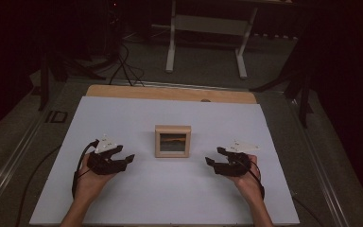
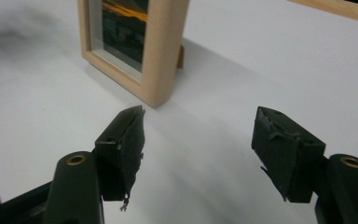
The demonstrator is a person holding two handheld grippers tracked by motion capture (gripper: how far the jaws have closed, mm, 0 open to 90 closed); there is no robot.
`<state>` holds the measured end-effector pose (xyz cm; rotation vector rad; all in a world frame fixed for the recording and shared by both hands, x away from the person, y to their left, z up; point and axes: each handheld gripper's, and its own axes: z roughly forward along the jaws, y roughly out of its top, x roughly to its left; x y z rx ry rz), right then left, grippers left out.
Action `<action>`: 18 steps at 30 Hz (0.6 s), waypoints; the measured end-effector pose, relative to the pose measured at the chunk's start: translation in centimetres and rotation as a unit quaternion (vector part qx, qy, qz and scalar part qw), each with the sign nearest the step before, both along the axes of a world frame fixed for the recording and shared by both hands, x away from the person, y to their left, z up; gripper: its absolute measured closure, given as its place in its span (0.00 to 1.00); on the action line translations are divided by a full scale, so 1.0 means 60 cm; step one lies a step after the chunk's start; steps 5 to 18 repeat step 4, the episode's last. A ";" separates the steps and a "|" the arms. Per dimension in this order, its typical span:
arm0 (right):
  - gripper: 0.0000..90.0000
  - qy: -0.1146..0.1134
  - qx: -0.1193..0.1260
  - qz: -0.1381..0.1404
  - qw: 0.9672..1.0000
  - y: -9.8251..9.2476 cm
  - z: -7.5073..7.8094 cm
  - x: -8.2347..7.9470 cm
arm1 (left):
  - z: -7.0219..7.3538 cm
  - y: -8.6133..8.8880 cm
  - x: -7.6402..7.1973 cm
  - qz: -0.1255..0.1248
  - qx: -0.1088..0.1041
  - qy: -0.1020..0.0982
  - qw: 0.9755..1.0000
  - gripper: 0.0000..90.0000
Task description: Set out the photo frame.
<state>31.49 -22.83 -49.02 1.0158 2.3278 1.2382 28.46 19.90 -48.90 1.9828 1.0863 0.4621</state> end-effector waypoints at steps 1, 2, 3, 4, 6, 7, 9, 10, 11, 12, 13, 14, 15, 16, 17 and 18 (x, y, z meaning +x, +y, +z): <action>0.38 0.001 0.000 -0.003 1.000 -0.003 -0.001 -0.001 | -0.001 0.002 -0.001 0.003 -0.001 0.002 1.000 0.44; 0.37 0.000 -0.002 -0.005 1.000 -0.007 -0.003 -0.001 | -0.002 0.003 -0.002 0.004 -0.002 0.002 1.000 0.44; 0.37 0.000 -0.002 -0.005 1.000 -0.007 -0.003 -0.001 | -0.002 0.003 -0.002 0.004 -0.002 0.002 1.000 0.44; 0.37 0.001 -0.002 -0.007 1.000 -0.009 -0.004 -0.002 | -0.002 0.003 -0.002 0.004 -0.002 0.002 1.000 0.44; 0.37 0.001 -0.002 -0.007 1.000 -0.009 -0.004 -0.002 | -0.002 0.003 -0.002 0.004 -0.002 0.002 1.000 0.44; 0.37 0.001 -0.002 -0.007 1.000 -0.009 -0.004 -0.002 | -0.002 0.003 -0.002 0.004 -0.002 0.002 1.000 0.44; 0.37 0.001 -0.002 -0.007 1.000 -0.009 -0.004 -0.002 | -0.002 0.003 -0.002 0.004 -0.002 0.002 1.000 0.44; 0.37 0.001 -0.002 -0.007 1.000 -0.009 -0.004 -0.002 | -0.002 0.003 -0.002 0.004 -0.002 0.002 1.000 0.44; 0.37 0.001 -0.002 -0.007 1.000 -0.009 -0.004 -0.002 | -0.002 0.003 -0.002 0.004 -0.002 0.002 1.000 0.44; 0.37 0.001 -0.002 -0.007 1.000 -0.009 -0.004 -0.002 | -0.002 0.003 -0.002 0.004 -0.002 0.002 1.000 0.44; 0.37 0.001 -0.002 -0.007 1.000 -0.009 -0.004 -0.002 | -0.002 0.003 -0.002 0.004 -0.002 0.002 1.000 0.44; 0.37 0.001 -0.002 -0.007 1.000 -0.009 -0.004 -0.002 | -0.002 0.003 -0.002 0.004 -0.002 0.002 1.000 0.44; 0.37 0.001 -0.002 -0.007 1.000 -0.009 -0.004 -0.002 | -0.002 0.003 -0.002 0.004 -0.002 0.002 1.000 0.44; 0.37 0.001 -0.002 -0.007 1.000 -0.009 -0.004 -0.002 | -0.002 0.003 -0.002 0.004 -0.002 0.002 1.000 0.44; 0.37 0.001 -0.002 -0.007 1.000 -0.009 -0.004 -0.002 | -0.002 0.003 -0.002 0.004 -0.002 0.002 1.000 0.44; 0.37 0.001 -0.002 -0.007 1.000 -0.009 -0.004 -0.002 | -0.002 0.003 -0.002 0.004 -0.002 0.002 1.000 0.44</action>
